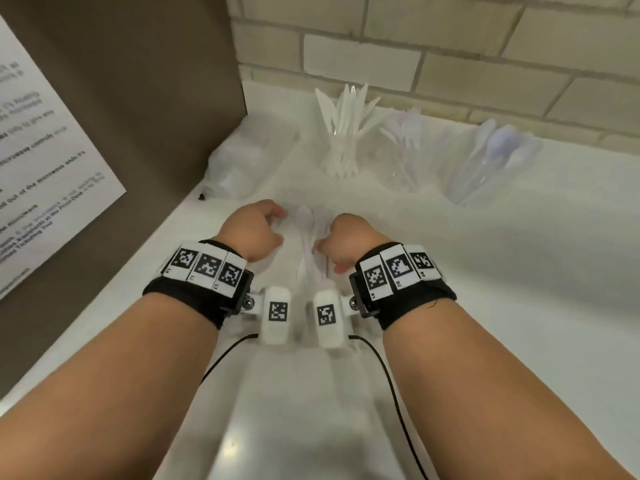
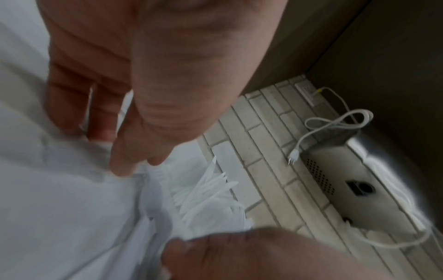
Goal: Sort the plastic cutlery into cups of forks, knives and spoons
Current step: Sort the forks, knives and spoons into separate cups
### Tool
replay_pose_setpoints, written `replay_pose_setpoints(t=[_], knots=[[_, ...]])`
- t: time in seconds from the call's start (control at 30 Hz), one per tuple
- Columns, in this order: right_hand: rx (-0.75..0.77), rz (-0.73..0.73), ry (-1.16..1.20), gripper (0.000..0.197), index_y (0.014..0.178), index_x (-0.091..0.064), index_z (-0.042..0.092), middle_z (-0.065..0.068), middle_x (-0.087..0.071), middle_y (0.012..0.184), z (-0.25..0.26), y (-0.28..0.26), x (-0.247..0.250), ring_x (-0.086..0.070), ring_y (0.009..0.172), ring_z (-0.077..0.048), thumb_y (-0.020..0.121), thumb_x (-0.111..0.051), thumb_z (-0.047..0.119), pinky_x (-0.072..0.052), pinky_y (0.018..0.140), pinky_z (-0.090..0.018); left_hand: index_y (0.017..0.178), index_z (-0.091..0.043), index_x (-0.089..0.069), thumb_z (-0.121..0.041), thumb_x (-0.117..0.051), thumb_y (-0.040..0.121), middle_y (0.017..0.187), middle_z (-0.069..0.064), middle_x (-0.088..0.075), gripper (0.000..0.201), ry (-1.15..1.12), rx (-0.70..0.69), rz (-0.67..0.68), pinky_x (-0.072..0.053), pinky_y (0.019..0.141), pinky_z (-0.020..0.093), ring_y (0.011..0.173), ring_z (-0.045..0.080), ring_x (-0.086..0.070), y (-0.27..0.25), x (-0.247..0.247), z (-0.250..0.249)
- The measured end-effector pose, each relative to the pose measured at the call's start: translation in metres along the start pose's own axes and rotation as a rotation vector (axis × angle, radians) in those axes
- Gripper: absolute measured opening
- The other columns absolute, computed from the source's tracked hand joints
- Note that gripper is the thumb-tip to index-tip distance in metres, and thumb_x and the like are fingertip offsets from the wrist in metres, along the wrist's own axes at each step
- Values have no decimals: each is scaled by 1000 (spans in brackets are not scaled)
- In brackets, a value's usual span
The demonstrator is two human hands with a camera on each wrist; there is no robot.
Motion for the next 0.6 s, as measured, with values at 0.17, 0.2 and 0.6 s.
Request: replay_pose_setpoints(t=[0.17,0.2,0.6], knots=[[-11,-38,30,40,63,-46,11,-8,-59,72,14,8,-4,-60,81,-23,97,-48,30,-41,59,-29,120,-19,-64,-8,-71,78,119,1,-65,44,63,-75,40,-42,91,21,107,18,-61,-3,-8,-3],[-7,-15,26,41,63,-47,10,-6,-56,67,16,9,-5,-60,78,-23,98,-49,31,-41,60,-28,116,-19,-66,-9,-73,77,114,1,-67,41,36,-80,55,-46,91,24,103,17,-62,-4,-11,-3],[-37,-127,-184,28,81,-56,9,-1,-53,75,38,20,-7,-64,96,-22,76,-76,28,-48,74,-29,109,-7,-65,6,-56,82,97,10,-70,31,-194,38,122,-56,84,44,88,30,-66,3,-11,-8]])
Point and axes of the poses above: each hand's wrist, its own y-axis towards the middle knuckle, its own x-axis out of the back of the hand, z = x × y, the point moved 3 cm from there along y, towards the middle knuckle
